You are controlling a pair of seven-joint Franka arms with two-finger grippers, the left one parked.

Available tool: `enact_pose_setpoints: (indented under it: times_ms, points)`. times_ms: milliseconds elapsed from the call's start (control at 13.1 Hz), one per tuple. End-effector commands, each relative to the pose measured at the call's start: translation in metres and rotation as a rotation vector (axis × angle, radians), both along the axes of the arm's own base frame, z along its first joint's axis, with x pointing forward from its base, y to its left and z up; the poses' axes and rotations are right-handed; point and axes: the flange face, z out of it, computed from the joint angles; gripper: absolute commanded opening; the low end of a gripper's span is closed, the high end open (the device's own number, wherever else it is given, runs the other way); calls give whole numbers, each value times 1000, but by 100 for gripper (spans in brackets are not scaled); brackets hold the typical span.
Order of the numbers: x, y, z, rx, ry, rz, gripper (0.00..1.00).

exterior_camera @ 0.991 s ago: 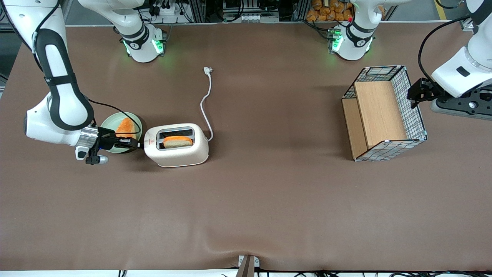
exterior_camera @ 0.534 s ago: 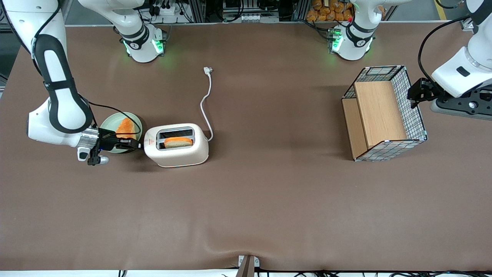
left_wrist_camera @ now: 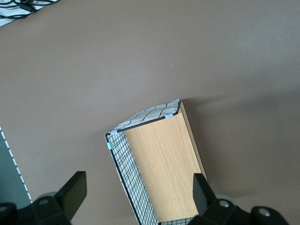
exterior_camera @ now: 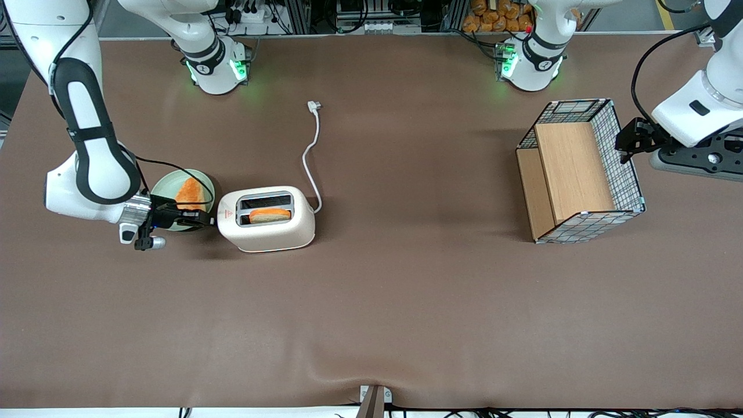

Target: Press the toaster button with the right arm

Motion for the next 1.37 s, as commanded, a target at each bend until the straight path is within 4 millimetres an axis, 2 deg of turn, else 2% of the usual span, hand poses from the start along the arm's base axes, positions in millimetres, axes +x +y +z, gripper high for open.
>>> enact_pose_setpoints:
  times_ms: [0, 915, 1067, 1296]
  points:
    - [-2, 0, -25, -2, -9, 1, 0]
    - [-1, -1, -45, -8, -26, 1, 0]
    - [-2, -3, -54, -2, -40, 4, 0]
    - [-2, -4, -54, 1, -42, 7, 0]
